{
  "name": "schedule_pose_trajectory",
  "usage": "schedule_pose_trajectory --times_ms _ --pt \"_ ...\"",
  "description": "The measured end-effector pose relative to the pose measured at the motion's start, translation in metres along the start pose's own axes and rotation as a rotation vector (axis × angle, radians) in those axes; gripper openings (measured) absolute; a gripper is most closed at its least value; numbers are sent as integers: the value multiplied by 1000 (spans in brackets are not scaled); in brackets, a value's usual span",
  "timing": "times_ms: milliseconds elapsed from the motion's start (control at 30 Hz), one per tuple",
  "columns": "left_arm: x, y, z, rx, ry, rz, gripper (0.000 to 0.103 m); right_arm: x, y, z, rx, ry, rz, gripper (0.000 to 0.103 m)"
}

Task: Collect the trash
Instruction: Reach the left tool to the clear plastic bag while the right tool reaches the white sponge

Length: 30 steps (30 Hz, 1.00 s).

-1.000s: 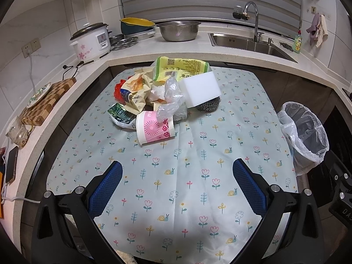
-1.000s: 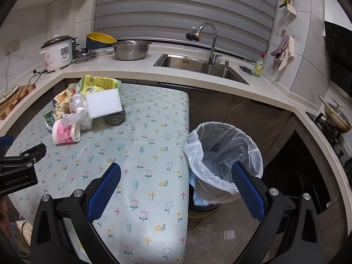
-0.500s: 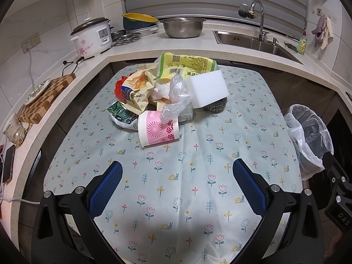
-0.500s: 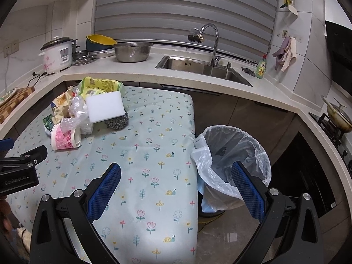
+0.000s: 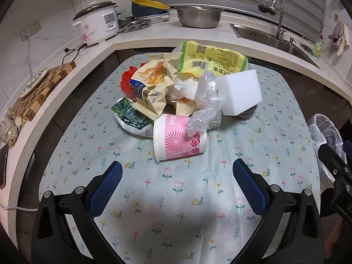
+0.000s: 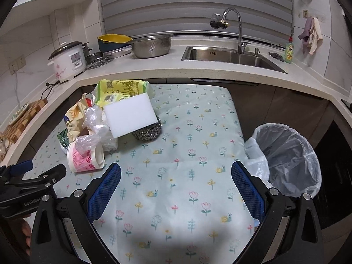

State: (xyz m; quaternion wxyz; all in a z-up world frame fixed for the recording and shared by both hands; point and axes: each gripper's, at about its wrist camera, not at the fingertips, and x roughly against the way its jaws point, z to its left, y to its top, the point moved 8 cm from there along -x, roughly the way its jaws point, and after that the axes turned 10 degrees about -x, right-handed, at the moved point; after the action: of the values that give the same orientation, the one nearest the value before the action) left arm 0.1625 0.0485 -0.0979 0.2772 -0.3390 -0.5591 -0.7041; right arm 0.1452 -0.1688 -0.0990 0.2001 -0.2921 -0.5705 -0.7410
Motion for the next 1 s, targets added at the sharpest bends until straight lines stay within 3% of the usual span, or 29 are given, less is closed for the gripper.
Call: schedule_pose_trajectory --times_ms 233,467,633,667,733,767,867,1000 --pt "-35 24 6 19 -68 -5 96 -33 17 32 51 7 -11 96" --pt "-67 38 -4 -27 -143 -2 94 -58 25 34 11 -2 11 96" --pt "-81 42 -10 -40 -241 18 58 -76 30 41 8 3 28 96" --pt "-82 43 -10 -42 -257 19 55 -80 31 44 12 7 30 96" --pt "-84 44 -11 -57 -284 19 32 -87 34 49 16 12 39 96" --pt "-85 44 -11 -62 -294 22 26 -91 35 52 15 19 47 96" --pt "-82 45 -4 -50 -315 7 15 -100 36 61 12 42 64 96" --pt "-79 49 5 -31 -328 -14 12 -110 35 76 33 48 77 96"
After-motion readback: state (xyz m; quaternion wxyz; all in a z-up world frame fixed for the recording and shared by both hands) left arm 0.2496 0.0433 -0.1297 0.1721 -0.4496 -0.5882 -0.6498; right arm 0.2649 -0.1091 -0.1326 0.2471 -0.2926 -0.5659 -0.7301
